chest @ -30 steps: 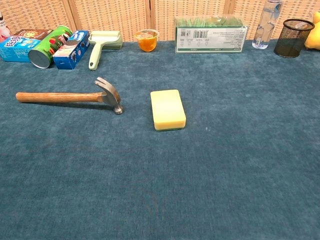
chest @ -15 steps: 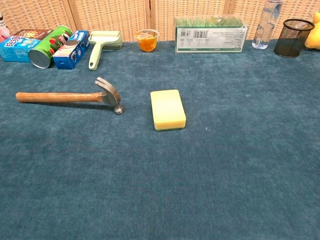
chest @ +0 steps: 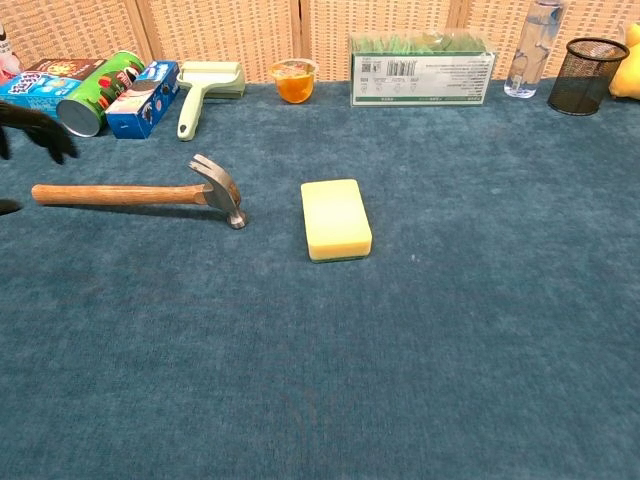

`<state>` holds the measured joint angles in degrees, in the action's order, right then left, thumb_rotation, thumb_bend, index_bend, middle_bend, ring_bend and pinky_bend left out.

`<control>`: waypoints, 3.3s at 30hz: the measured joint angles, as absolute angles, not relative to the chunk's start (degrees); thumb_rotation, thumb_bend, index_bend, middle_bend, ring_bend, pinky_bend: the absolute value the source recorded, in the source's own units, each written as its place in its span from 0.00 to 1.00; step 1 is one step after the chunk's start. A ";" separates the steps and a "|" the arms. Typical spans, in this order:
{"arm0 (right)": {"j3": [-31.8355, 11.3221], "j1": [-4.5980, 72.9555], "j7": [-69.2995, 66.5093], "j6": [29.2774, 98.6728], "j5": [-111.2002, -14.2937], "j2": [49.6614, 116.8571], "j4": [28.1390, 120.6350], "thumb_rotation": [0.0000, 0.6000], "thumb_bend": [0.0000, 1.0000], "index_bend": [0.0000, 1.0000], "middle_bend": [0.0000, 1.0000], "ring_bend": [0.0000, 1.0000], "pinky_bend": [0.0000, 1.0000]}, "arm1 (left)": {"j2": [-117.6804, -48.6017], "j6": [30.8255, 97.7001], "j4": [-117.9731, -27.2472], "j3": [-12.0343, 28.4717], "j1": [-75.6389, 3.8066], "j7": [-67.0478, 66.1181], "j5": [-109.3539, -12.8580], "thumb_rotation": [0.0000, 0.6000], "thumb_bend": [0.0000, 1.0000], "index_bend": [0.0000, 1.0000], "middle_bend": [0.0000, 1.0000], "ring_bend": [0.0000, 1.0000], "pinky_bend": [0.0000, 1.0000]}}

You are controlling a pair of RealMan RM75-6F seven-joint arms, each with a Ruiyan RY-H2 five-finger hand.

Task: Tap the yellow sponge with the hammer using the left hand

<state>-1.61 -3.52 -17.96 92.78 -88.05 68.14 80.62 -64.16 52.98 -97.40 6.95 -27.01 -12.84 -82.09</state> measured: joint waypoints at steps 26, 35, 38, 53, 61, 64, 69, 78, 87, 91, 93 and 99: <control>-2.57 -5.07 -16.13 92.70 -85.77 67.78 81.74 1.00 0.22 0.57 0.61 0.52 0.36 | -80.04 42.53 -78.93 9.01 -41.47 -12.81 -73.82 1.00 0.41 0.24 0.29 0.22 0.31; -2.59 -5.71 -15.09 93.14 -85.66 67.46 82.53 1.00 0.22 0.57 0.61 0.52 0.36 | -83.32 40.71 -73.92 7.74 -43.47 -10.06 -73.71 1.00 0.42 0.28 0.29 0.22 0.32; -2.60 -5.82 -15.03 93.17 -85.61 67.47 82.45 1.00 0.22 0.57 0.61 0.52 0.36 | -83.99 40.17 -72.92 7.41 -44.12 -9.76 -73.67 1.00 0.44 0.30 0.30 0.24 0.34; -2.08 -6.80 -14.92 92.42 -84.91 68.04 82.33 1.00 0.22 0.57 0.61 0.52 0.36 | -87.18 39.44 -70.03 6.84 -46.64 -15.83 -70.42 1.00 0.73 0.64 0.79 0.75 0.71; -2.16 -7.48 -15.05 93.60 -85.36 67.84 82.94 1.00 0.22 0.57 0.61 0.52 0.36 | -87.04 43.06 -73.55 10.16 -46.58 -13.57 -66.60 1.00 0.69 0.64 0.84 0.81 0.80; -2.23 -7.48 -15.10 93.71 -85.61 67.88 83.10 1.00 0.22 0.57 0.61 0.52 0.36 | -86.45 47.11 -74.72 10.94 -45.82 -11.15 -68.43 1.00 0.67 0.64 0.84 0.82 0.80; -2.24 -7.18 -15.22 93.29 -85.94 68.14 83.04 1.00 0.22 0.57 0.61 0.52 0.36 | -83.90 54.37 -77.58 11.17 -44.21 -8.69 -74.66 1.00 0.64 0.64 0.84 0.82 0.80; -2.15 -6.63 -16.04 92.22 -86.27 68.65 82.26 1.00 0.22 0.57 0.61 0.52 0.36 | -80.90 66.58 -81.89 7.93 -39.15 -10.43 -84.27 1.00 0.62 0.64 0.85 0.83 0.81; -2.23 -7.01 -18.05 91.93 -85.45 68.88 80.72 1.00 0.22 0.57 0.61 0.52 0.36 | -81.81 70.73 -84.40 7.54 -37.79 -16.49 -85.98 1.00 0.61 0.64 0.85 0.83 0.81; -2.43 -7.27 -19.45 91.83 -84.83 68.99 79.61 1.00 0.22 0.57 0.61 0.52 0.36 | -84.38 68.86 -84.51 8.07 -39.04 -20.34 -85.30 1.00 0.60 0.64 0.85 0.83 0.81; -2.54 -7.41 -20.25 91.74 -84.52 69.00 79.04 1.00 0.22 0.57 0.61 0.52 0.36 | -86.11 67.42 -84.11 8.45 -39.99 -22.56 -84.44 1.00 0.61 0.64 0.85 0.83 0.81; -2.92 -7.77 -22.60 91.85 -84.04 69.17 77.20 1.00 0.22 0.57 0.61 0.52 0.36 | -92.66 62.96 -79.02 9.29 -43.40 -28.99 -81.95 1.00 0.61 0.64 0.85 0.83 0.81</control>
<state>-2.92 -7.77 -22.60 91.85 -84.04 69.17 77.20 -92.66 62.96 -79.02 9.29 -43.40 -28.99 -81.95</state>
